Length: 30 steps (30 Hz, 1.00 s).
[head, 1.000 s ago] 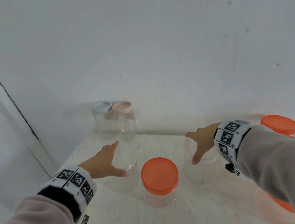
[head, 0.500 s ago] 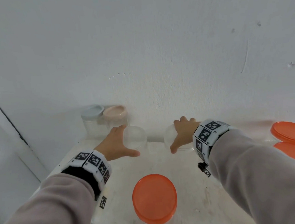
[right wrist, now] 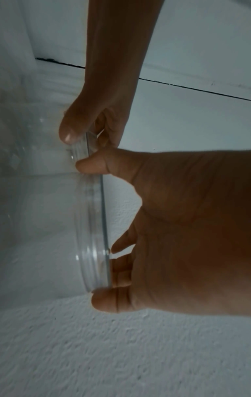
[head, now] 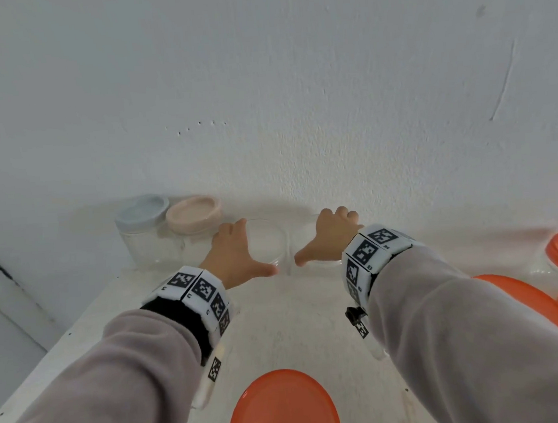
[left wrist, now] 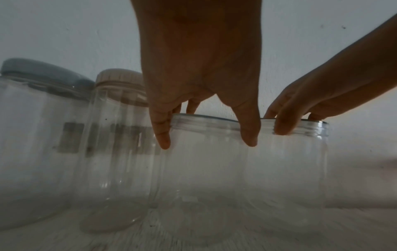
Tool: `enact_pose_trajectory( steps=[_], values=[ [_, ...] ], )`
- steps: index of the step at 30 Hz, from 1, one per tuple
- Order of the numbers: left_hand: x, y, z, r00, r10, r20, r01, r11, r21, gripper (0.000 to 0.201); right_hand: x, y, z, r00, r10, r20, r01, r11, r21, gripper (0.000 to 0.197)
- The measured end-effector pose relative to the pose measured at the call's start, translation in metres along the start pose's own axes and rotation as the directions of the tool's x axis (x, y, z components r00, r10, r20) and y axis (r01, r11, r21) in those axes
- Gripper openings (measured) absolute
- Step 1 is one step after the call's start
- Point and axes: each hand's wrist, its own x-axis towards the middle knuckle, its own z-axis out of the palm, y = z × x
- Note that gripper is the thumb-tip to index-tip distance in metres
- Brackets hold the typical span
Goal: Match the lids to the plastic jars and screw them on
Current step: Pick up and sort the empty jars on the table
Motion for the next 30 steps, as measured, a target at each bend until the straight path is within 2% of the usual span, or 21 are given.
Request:
enact_pose_trajectory(
  steps=[3,8,16,24,30],
  values=[
    [0.004,0.002,0.003,1.0,-0.01,-0.003,0.01,1.0,0.002,0.105,0.006,-0.003,0.004,0.999,0.024,-0.022,-0.024,1.0,0.001,0.095],
    [0.007,0.004,0.005,0.999,-0.011,-0.031,0.012,1.0,0.009,0.089,0.012,-0.003,0.01,0.997,0.054,-0.053,-0.053,0.998,0.021,0.099],
    [0.009,0.006,0.009,0.999,0.009,-0.048,-0.009,1.0,0.005,0.089,0.014,-0.001,0.011,0.995,0.066,-0.074,-0.063,0.997,0.039,0.098],
    [0.014,0.014,0.004,1.0,0.01,-0.005,-0.01,0.988,0.155,0.077,0.012,0.003,0.007,0.998,0.065,0.012,-0.066,0.994,0.09,0.103],
    [0.014,0.017,0.003,1.0,0.002,0.0,-0.002,0.981,0.193,0.081,0.009,0.004,0.012,0.999,0.045,-0.029,-0.041,0.991,0.129,0.104]
  ],
)
